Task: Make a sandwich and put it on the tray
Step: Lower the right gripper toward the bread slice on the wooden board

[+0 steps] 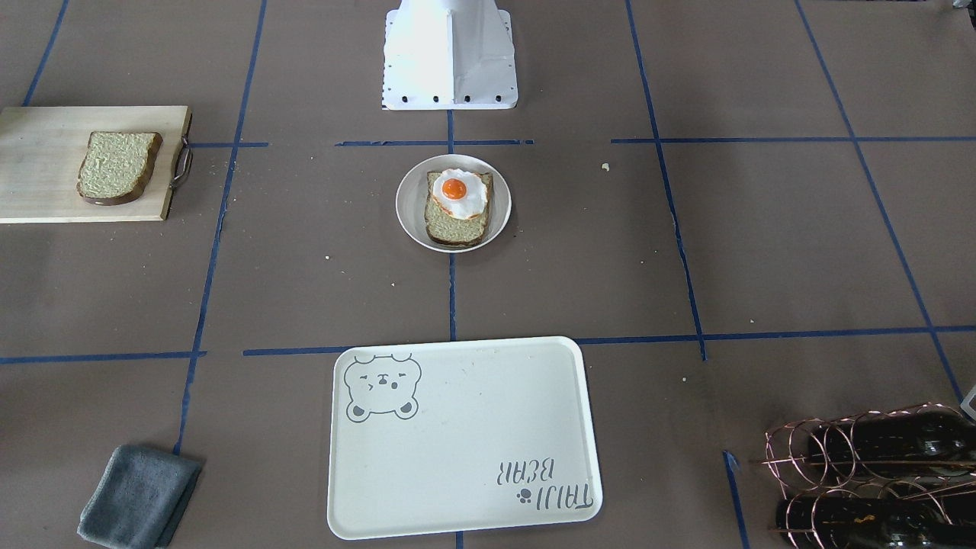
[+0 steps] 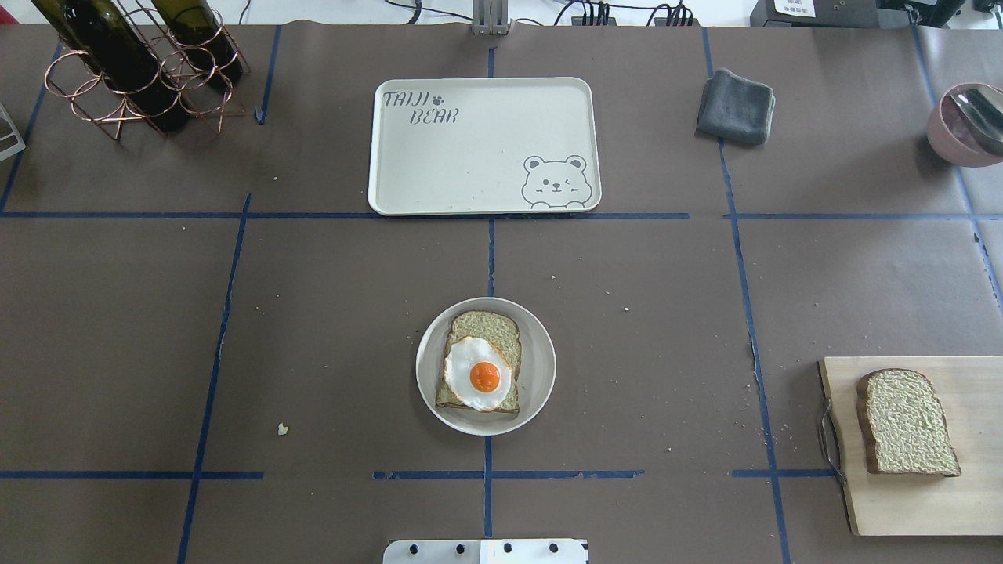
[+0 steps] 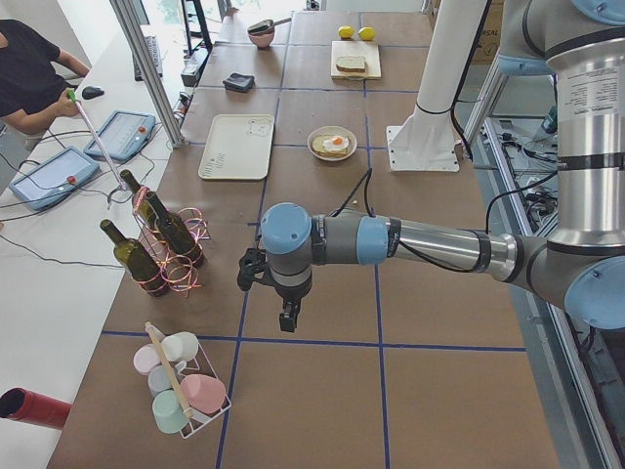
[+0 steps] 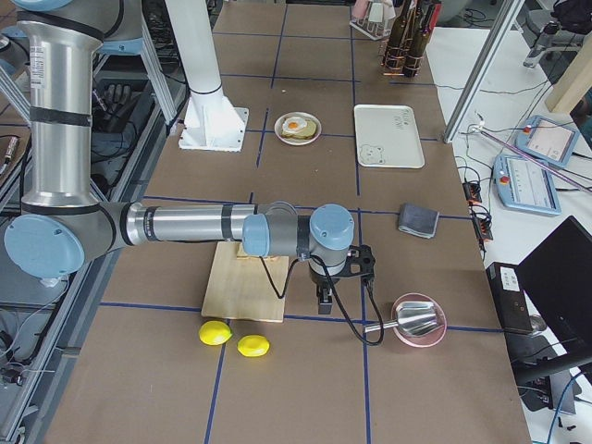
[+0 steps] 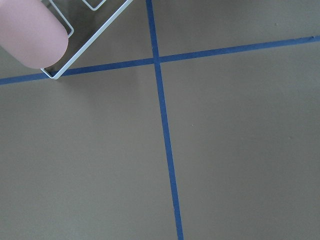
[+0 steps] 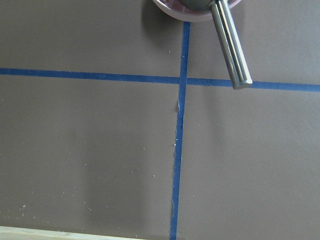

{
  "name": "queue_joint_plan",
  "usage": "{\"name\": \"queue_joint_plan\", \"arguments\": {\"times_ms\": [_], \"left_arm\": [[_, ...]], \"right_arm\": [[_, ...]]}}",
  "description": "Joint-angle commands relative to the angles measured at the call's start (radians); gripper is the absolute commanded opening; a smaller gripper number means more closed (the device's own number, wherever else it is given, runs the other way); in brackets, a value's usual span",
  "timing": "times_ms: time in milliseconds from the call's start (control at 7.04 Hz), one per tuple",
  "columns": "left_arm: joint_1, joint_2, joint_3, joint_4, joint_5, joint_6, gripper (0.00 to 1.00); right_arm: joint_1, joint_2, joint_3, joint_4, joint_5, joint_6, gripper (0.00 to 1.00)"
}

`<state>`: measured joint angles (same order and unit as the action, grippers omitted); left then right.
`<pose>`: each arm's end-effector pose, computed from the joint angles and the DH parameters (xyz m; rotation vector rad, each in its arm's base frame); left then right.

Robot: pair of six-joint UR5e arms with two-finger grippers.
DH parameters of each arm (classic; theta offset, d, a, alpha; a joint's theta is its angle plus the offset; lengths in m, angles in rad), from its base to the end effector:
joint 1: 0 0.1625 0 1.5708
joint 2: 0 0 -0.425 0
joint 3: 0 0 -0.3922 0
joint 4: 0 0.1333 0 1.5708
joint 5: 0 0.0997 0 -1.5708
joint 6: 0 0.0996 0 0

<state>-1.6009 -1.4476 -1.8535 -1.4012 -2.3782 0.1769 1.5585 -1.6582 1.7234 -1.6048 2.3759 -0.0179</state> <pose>-0.0744 -0.4320 0.5918 0.0740 0.8047 0.1347 0.0559 -0.4568 0.6262 0.0317 -0.8050 -0.0411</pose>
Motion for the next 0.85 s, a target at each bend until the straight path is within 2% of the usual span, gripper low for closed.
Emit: {"name": "queue_joint_plan", "arguments": {"times_ms": [0,142,284,426,568,710], "left_arm": [[-0.002,0.0,-0.022,-0.005,-0.006,0.004,1.0],[-0.001,-0.002,-0.03,-0.005,-0.01,-0.003,1.0],[-0.001,-0.005,-0.026,-0.007,-0.001,-0.002,1.0],[-0.001,-0.007,-0.03,-0.013,-0.016,-0.004,1.0],[0.001,-0.008,-0.026,-0.025,-0.019,0.001,1.0],[-0.001,-0.004,-0.02,-0.079,-0.018,-0.002,1.0]], "right_arm": [[-0.003,-0.021,-0.013,0.005,0.006,-0.005,1.0],[-0.002,-0.035,-0.008,0.041,0.029,-0.001,1.0],[-0.003,-0.04,-0.007,0.066,0.099,0.001,1.0],[-0.024,-0.087,0.01,0.124,0.228,-0.007,1.0],[-0.084,-0.16,0.022,0.32,0.235,0.039,1.0],[-0.157,-0.188,0.024,0.47,0.235,0.285,1.0]]}}
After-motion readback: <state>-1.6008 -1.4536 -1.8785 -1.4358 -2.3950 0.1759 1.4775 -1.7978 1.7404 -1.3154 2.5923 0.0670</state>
